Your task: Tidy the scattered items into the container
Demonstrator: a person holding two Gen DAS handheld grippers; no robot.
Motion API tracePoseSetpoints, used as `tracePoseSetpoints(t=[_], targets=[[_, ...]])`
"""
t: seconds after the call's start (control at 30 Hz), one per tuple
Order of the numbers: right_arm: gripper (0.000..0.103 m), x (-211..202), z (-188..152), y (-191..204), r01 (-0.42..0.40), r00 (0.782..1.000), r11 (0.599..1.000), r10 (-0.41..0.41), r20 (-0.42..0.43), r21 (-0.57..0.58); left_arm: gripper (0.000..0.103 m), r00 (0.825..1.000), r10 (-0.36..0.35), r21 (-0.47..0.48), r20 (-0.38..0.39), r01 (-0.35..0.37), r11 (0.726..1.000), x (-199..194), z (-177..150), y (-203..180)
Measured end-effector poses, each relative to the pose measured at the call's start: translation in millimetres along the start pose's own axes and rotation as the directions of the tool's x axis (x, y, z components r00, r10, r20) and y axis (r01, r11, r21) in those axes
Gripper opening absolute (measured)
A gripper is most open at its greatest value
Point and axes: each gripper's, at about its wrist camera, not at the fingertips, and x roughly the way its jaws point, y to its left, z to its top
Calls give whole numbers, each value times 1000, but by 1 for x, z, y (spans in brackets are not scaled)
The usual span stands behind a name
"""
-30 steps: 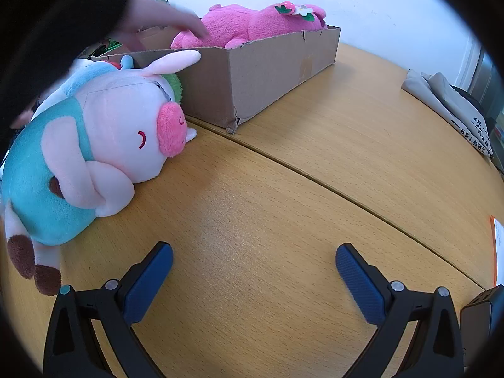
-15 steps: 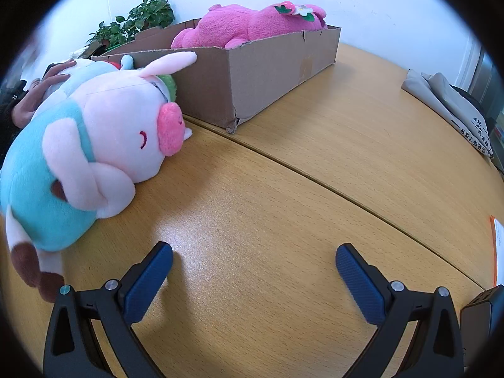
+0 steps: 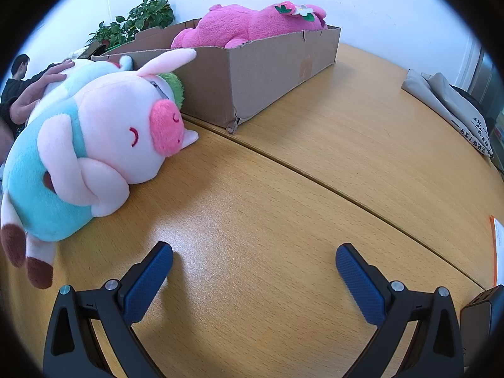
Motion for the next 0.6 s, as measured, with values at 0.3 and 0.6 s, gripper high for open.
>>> tracePoseSetpoints(t=[0.3,0.6], targets=[[103,1,0,0,1,1000,1000,-1,0,0,103,1000,1,0,0,-1,1000,0,0,0],[103,1,0,1,1,1000,1000,-1,0,0,103,1000,1,0,0,-1,1000,1,0,-1]])
